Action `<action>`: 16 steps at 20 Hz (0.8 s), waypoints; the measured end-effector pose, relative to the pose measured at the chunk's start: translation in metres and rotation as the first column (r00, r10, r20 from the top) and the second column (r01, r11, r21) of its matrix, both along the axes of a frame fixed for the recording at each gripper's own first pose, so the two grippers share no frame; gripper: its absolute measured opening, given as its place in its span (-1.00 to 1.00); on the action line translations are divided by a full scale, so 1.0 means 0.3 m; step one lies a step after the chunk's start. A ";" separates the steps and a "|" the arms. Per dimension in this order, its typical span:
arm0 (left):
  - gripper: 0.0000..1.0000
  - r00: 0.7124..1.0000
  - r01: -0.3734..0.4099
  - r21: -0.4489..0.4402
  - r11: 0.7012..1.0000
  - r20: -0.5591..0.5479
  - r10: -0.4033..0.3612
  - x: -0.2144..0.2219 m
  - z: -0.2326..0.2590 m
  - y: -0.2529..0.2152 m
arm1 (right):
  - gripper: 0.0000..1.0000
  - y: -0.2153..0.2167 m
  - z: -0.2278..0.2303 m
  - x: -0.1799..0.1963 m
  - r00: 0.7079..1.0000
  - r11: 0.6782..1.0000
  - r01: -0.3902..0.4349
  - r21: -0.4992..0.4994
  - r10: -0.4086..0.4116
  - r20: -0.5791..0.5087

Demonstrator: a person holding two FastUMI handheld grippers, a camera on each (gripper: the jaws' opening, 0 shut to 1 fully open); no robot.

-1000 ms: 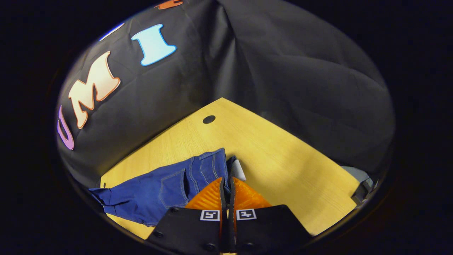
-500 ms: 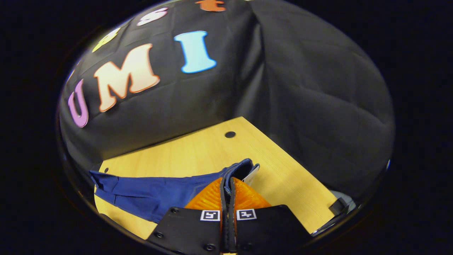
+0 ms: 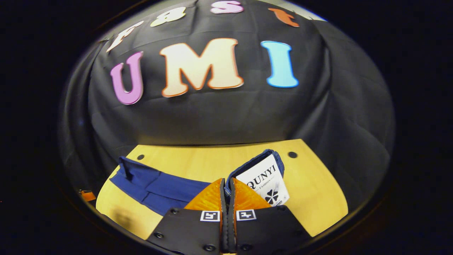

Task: Grasp the waist and the cuffs of the jeans and fold them to make the two legs overlap; first hold the waist and fold one-third of the jeans toward the cuffs, then hold the cuffs and fold the remaining one-third in the same direction to finish folding.

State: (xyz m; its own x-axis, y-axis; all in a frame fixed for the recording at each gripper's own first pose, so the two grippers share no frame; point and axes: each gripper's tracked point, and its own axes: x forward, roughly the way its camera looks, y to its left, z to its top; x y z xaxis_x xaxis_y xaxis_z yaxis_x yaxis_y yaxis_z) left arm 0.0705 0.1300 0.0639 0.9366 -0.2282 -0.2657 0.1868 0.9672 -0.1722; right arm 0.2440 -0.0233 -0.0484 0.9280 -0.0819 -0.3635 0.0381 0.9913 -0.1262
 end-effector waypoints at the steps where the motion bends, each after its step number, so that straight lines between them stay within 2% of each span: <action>1: 0.92 1.000 -0.001 0.000 1.000 0.001 0.001 0.002 -0.003 0.015 | -0.96 0.056 -0.050 0.019 0.999 1.000 -0.027 -0.001 0.027 -0.024; 5: 0.92 1.000 0.000 -0.013 1.000 0.008 0.000 0.028 -0.002 0.069 | -0.95 0.229 -0.274 0.064 0.988 0.995 -0.099 0.004 0.099 -0.122; 8: 0.92 1.000 -0.019 -0.011 1.000 0.006 0.019 0.057 -0.016 0.131 | -0.94 0.286 -0.451 0.095 0.975 0.993 -0.118 -0.003 0.116 -0.190; 9: 0.92 1.000 -0.028 -0.011 1.000 0.001 0.028 0.062 -0.020 0.152 | -1.00 0.304 -0.500 0.097 0.971 0.993 -0.120 -0.001 0.117 -0.209; 10: 0.92 0.999 -0.041 -0.008 0.999 -0.005 0.041 0.065 -0.022 0.176 | -0.94 0.311 -0.539 0.098 0.967 0.993 -0.121 -0.004 0.117 -0.224; 13: 0.92 0.998 -0.063 0.018 0.998 -0.006 0.063 0.089 -0.015 0.243 | -0.94 0.342 -0.600 0.108 0.965 0.993 -0.116 -0.033 0.105 -0.239; 14: 0.92 0.998 -0.066 0.025 0.998 -0.005 0.066 0.102 -0.013 0.260 | -1.00 0.349 -0.611 0.100 0.964 0.991 -0.123 -0.046 0.108 -0.244; 16: 0.92 0.997 -0.072 0.022 0.997 0.005 0.072 0.147 0.001 0.283 | -0.94 0.338 -0.632 0.093 0.955 0.987 -0.145 -0.064 0.122 -0.270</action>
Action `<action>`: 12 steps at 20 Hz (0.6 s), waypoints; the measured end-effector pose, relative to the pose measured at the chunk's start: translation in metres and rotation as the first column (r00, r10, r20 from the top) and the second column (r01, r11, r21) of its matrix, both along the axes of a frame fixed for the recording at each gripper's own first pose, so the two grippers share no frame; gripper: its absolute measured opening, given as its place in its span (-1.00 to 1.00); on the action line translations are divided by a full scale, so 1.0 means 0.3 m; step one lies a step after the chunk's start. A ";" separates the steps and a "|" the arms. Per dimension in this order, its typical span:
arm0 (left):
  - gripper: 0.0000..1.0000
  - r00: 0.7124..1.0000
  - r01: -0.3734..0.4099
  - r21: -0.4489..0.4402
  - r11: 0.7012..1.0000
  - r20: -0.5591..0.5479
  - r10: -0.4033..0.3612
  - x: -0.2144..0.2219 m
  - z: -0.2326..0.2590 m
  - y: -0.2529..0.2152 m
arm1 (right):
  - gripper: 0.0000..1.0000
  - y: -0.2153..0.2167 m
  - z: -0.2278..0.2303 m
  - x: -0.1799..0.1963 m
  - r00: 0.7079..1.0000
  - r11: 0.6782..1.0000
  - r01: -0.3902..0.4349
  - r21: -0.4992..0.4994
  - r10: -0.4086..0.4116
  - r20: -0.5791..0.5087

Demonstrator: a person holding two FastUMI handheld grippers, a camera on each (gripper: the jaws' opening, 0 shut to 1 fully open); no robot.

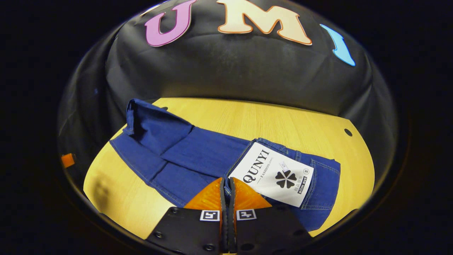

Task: Grasp the waist and the cuffs of the jeans and fold them to make the two legs overlap; first hold the waist and fold one-third of the jeans toward the cuffs, then hold the cuffs and fold the remaining one-third in the same direction to finish folding.

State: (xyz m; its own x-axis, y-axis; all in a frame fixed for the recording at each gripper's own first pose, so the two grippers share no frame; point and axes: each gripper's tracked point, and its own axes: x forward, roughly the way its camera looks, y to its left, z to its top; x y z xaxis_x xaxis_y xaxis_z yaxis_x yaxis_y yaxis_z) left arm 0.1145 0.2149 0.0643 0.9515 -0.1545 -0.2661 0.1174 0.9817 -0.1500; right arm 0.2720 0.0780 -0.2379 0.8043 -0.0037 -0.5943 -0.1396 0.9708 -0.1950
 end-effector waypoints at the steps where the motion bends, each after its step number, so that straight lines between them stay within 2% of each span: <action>1: 0.92 1.000 -0.005 -0.009 1.000 0.003 0.005 0.030 0.008 0.012 | -1.00 0.000 -0.017 0.000 1.000 1.000 -0.004 0.003 0.004 -0.012; 3: 0.92 1.000 -0.006 -0.027 1.000 0.014 0.006 0.093 0.032 0.033 | -0.72 0.024 -0.055 -0.017 0.999 0.998 -0.020 0.063 0.023 -0.044; 5: 0.92 1.000 0.008 -0.059 0.998 0.022 -0.006 0.165 0.058 0.042 | 0.12 0.069 -0.053 -0.043 0.997 0.992 -0.051 0.119 0.059 -0.059; 7: 0.92 1.000 0.008 -0.082 0.997 0.025 -0.006 0.242 0.068 0.065 | 0.96 0.088 -0.046 -0.045 0.996 0.992 -0.081 0.091 0.084 -0.023; 9: 0.92 1.000 -0.013 -0.088 0.996 0.011 0.014 0.321 0.047 0.110 | 1.00 0.056 -0.028 -0.096 0.996 0.995 -0.092 0.042 0.093 -0.015; 12: 0.92 0.998 -0.051 -0.077 0.996 -0.045 0.048 0.425 -0.022 0.173 | 1.00 0.001 0.036 -0.155 0.996 0.996 -0.090 0.021 0.089 0.005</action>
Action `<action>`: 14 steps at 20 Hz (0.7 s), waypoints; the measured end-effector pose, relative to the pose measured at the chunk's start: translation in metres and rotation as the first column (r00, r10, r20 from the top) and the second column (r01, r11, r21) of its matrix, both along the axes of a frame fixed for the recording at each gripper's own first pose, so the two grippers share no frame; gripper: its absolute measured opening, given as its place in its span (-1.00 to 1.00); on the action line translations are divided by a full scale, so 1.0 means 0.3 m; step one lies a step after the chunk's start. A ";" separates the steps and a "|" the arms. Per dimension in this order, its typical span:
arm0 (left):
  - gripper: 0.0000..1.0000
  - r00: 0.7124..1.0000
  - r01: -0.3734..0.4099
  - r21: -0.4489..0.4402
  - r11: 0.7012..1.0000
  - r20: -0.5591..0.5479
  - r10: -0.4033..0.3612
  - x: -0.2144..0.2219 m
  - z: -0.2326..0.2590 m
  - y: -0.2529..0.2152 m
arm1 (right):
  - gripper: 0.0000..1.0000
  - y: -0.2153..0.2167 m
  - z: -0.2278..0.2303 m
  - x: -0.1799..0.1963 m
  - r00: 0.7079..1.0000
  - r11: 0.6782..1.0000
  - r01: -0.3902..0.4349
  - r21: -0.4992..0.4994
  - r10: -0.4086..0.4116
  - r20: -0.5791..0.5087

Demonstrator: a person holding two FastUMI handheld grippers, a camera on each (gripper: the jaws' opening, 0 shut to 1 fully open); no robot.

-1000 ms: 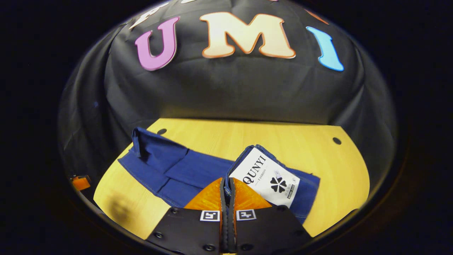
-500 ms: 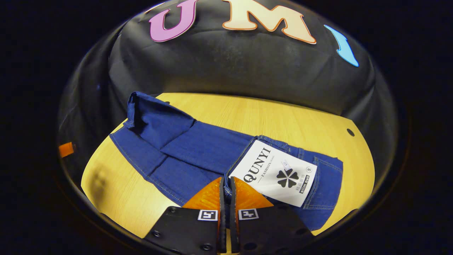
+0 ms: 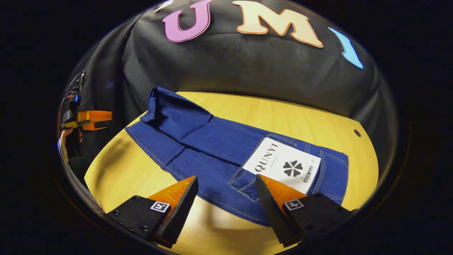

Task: Grasp the waist and the cuffs of the jeans and fold them to make the two legs overlap; first hold the waist and fold one-third of the jeans toward the cuffs, then hold the cuffs and fold the remaining one-third in the same direction to finish folding.

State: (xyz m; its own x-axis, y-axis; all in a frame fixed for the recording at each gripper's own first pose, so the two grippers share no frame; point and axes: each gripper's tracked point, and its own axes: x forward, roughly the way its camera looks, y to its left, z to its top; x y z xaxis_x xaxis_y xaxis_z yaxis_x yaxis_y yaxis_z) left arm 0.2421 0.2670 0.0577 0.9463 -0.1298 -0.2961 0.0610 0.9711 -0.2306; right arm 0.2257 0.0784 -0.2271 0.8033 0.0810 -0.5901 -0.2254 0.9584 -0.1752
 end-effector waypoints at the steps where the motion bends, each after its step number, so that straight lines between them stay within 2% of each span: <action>1: 0.92 1.000 -0.006 0.007 1.000 -0.023 0.007 0.031 -0.031 0.012 | 1.00 -0.029 0.022 -0.019 1.000 1.000 0.010 -0.004 -0.010 0.002; 4: 0.92 0.997 -0.026 0.015 1.000 -0.079 0.027 0.112 -0.094 0.044 | 1.00 -0.112 0.101 -0.077 0.999 0.998 0.053 -0.029 -0.053 0.012; 9: 0.93 0.990 -0.054 0.065 0.996 -0.128 0.062 0.195 -0.139 0.094 | 1.00 -0.144 0.185 -0.088 0.993 0.993 0.114 0.044 -0.115 0.028; 14: 0.92 0.988 -0.035 0.043 0.998 -0.146 0.041 0.237 -0.137 0.097 | 1.00 -0.178 0.203 -0.068 0.990 0.988 0.138 0.071 -0.139 0.004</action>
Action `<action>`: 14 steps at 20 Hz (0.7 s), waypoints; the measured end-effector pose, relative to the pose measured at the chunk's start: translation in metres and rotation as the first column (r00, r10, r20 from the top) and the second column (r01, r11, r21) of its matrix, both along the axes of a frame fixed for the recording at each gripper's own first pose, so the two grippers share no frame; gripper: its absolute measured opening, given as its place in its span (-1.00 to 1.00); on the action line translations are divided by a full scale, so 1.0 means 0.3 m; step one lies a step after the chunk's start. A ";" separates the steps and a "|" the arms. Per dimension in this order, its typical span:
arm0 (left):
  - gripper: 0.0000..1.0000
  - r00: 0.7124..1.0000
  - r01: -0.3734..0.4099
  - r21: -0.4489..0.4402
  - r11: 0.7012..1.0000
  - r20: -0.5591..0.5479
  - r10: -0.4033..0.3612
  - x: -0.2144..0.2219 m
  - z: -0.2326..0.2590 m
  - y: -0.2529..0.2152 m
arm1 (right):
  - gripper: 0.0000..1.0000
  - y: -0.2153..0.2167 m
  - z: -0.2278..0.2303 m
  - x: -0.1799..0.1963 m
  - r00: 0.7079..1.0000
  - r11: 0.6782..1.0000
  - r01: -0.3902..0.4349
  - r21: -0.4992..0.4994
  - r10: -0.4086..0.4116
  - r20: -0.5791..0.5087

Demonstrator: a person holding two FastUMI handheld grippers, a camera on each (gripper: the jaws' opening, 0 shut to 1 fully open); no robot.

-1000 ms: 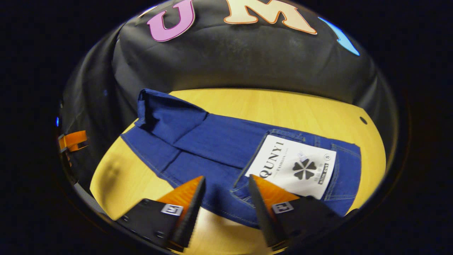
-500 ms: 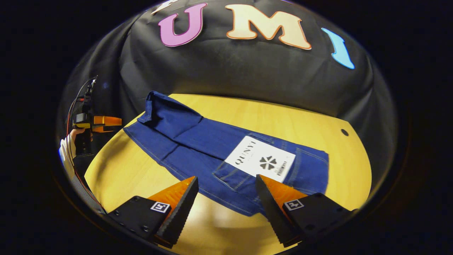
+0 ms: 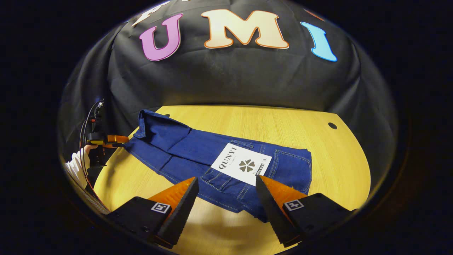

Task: Grasp the waist and the cuffs of the jeans and fold them to make the two legs overlap; first hold the waist and fold one-third of the jeans toward the cuffs, then hold the cuffs and fold the remaining one-third in the same direction to finish folding.

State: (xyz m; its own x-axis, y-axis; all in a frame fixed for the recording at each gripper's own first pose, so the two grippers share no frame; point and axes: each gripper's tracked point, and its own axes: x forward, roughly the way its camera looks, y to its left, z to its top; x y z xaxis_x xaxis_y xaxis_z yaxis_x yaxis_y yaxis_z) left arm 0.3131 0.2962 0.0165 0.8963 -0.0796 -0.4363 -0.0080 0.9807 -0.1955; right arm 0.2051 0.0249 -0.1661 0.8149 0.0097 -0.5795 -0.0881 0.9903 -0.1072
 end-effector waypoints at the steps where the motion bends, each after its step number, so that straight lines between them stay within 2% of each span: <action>1: 0.92 1.000 -0.002 0.010 1.000 0.003 0.002 -0.003 0.003 0.006 | 0.94 -0.010 0.003 0.007 1.000 1.000 0.007 0.003 -0.007 0.000; 2: 0.90 1.000 0.005 0.018 1.000 0.001 -0.005 -0.002 0.002 0.000 | 0.99 -0.021 0.005 0.012 1.000 1.000 0.014 0.006 -0.014 0.000; 5: 0.84 0.999 0.018 0.088 0.996 -0.030 -0.015 -0.006 -0.009 0.009 | 0.92 -0.042 0.012 0.021 1.000 0.999 0.031 0.018 -0.031 -0.006; 7: 0.63 0.998 0.022 0.160 0.987 -0.058 -0.013 -0.011 -0.008 0.019 | 0.99 -0.053 0.011 0.030 0.999 0.999 0.040 0.027 -0.040 -0.007; 8: 0.53 0.998 0.001 0.188 0.982 -0.065 0.011 -0.002 -0.020 0.036 | 0.99 -0.059 0.011 0.033 0.999 0.999 0.045 0.026 -0.044 -0.005; 9: 0.19 0.996 -0.030 0.218 0.976 -0.072 0.047 -0.002 -0.028 0.068 | 0.99 -0.062 0.011 0.036 0.999 0.999 0.047 0.026 -0.047 -0.005; 11: -0.56 0.996 -0.067 0.191 0.979 -0.048 0.077 -0.004 -0.017 0.089 | 0.93 -0.065 0.015 0.034 0.999 0.999 0.046 0.023 -0.046 -0.004; 12: -0.63 0.996 -0.074 0.168 0.983 -0.046 0.083 -0.002 -0.012 0.087 | 0.93 -0.073 0.016 0.031 0.999 0.999 0.046 0.015 -0.046 -0.002; 14: -0.92 0.996 -0.075 0.101 0.992 -0.037 0.079 0.000 -0.020 0.068 | 1.00 -0.093 0.018 0.027 0.999 0.999 0.051 0.002 -0.051 0.000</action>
